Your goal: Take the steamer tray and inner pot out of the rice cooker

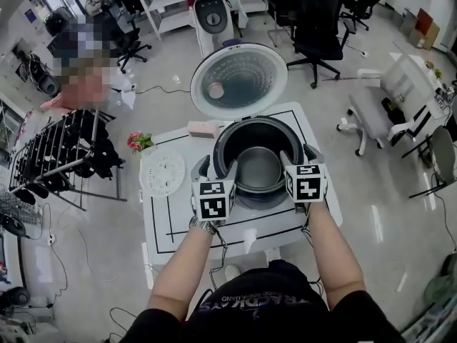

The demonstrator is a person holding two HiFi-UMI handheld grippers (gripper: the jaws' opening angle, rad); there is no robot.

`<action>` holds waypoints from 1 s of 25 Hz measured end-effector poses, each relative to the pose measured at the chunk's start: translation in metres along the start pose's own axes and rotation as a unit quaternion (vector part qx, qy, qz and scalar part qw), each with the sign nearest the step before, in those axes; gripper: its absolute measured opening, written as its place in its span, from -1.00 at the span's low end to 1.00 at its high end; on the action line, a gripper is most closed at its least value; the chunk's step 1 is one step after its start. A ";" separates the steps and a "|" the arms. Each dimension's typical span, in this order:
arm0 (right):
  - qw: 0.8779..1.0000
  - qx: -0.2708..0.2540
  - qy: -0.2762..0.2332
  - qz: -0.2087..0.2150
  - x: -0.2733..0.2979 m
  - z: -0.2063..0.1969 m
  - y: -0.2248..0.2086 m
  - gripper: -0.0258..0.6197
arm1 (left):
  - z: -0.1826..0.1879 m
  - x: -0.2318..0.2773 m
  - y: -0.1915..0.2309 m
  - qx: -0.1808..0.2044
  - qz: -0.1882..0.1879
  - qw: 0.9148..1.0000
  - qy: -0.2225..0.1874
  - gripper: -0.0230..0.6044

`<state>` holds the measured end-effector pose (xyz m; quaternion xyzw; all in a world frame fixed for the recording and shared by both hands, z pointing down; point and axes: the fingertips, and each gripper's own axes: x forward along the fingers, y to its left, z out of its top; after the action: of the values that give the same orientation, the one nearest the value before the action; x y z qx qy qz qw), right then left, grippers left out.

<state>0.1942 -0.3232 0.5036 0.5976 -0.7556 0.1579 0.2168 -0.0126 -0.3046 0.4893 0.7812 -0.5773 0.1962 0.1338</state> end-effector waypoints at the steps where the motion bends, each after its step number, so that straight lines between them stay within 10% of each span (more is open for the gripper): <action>1: 1.000 -0.004 0.004 0.000 0.003 0.000 -0.001 -0.11 | -0.001 0.003 0.000 0.005 0.005 1.000 0.003 0.03; 19: 0.997 -0.042 0.056 0.015 0.023 -0.008 -0.006 -0.10 | -0.004 0.023 -0.001 0.008 0.031 0.999 0.021 0.04; 25: 0.997 -0.067 0.035 0.000 0.017 -0.003 -0.004 -0.10 | -0.007 0.023 -0.004 0.024 0.047 0.998 0.020 -0.25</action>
<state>0.1951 -0.3371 0.5154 0.5757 -0.7565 0.1280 0.2825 -0.0036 -0.3197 0.5062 0.7520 -0.6058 0.2317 0.1175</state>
